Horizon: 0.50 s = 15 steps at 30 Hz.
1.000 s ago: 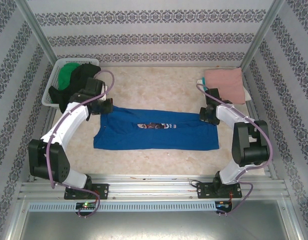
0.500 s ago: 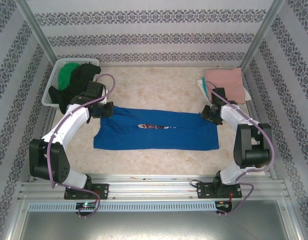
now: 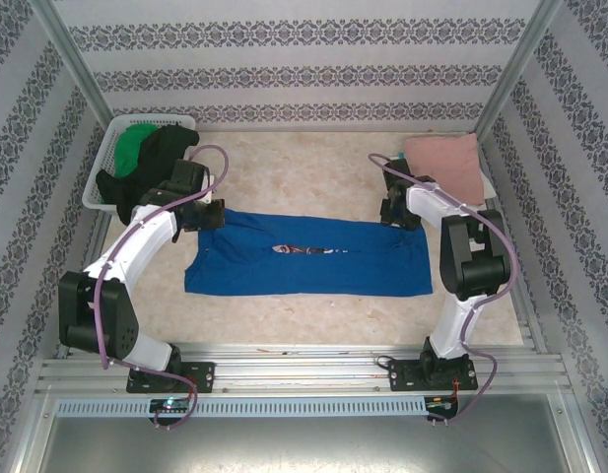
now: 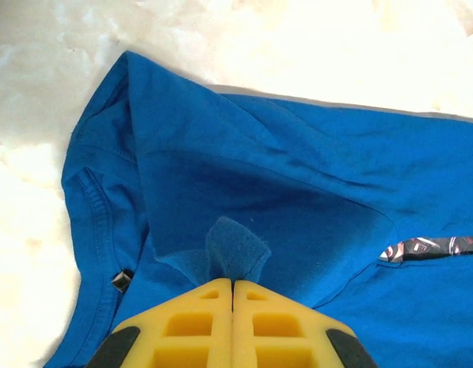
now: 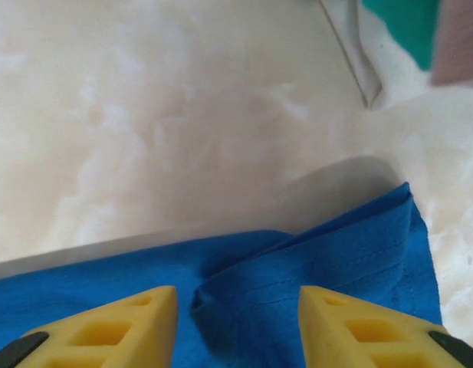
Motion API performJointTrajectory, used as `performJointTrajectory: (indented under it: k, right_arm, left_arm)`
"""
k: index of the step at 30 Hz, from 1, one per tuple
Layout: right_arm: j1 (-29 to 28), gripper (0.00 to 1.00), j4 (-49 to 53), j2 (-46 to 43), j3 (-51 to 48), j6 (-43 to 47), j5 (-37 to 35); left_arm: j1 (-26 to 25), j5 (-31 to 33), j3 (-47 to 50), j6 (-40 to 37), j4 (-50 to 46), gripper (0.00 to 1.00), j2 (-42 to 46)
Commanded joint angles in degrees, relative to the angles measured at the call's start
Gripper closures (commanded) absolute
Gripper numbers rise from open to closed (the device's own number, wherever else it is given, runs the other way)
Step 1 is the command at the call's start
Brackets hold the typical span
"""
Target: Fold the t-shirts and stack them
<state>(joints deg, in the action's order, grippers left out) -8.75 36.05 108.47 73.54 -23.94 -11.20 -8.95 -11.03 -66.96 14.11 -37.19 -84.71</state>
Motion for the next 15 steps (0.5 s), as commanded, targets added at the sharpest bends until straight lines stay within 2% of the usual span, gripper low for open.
performJointTrajectory:
  k: [1,8,15]
  right_arm:
    - [-0.3,0.61,3.6,1.9,2.3,1.2,-1.9]
    - [-0.5,0.91,4.3,0.6,4.2,0.9,-4.1]
    - [0.3,1.0,3.1,-1.3,14.9,2.6,-4.9]
  left_arm:
    - [-0.2,-0.8,0.8,-0.3,1.3,1.0,-0.8]
    - [-0.1,0.3,-0.6,-1.0,1.7,1.0,-1.5]
    - [1.4,1.4,-18.9,-3.6,-2.2,1.0,-10.0]
